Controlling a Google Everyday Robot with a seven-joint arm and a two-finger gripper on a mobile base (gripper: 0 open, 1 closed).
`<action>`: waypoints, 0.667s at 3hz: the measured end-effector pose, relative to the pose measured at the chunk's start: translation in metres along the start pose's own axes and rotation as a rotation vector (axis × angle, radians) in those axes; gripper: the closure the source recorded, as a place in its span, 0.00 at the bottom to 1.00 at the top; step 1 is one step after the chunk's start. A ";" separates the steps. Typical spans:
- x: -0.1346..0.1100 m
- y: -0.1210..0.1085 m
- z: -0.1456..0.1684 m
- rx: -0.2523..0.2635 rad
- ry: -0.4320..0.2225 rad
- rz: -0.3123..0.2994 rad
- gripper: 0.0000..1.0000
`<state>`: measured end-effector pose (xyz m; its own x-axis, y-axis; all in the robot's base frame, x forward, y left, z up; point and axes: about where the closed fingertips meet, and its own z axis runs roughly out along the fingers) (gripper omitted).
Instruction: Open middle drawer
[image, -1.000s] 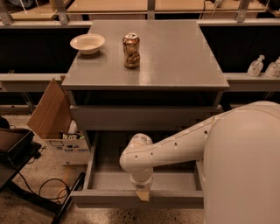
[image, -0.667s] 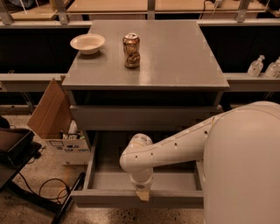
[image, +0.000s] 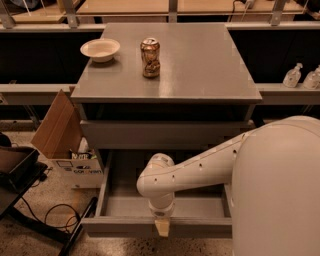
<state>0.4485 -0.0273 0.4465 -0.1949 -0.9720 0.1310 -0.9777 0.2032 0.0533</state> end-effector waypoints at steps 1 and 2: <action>0.001 0.001 0.001 -0.002 0.001 0.000 0.00; 0.009 0.008 0.005 -0.005 -0.012 0.000 0.00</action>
Offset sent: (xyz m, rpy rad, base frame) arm -0.0209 -0.0151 -0.0044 0.0334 -0.0024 -0.0034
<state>0.4384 -0.0345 0.4432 -0.1959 -0.9733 0.1196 -0.9773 0.2038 0.0582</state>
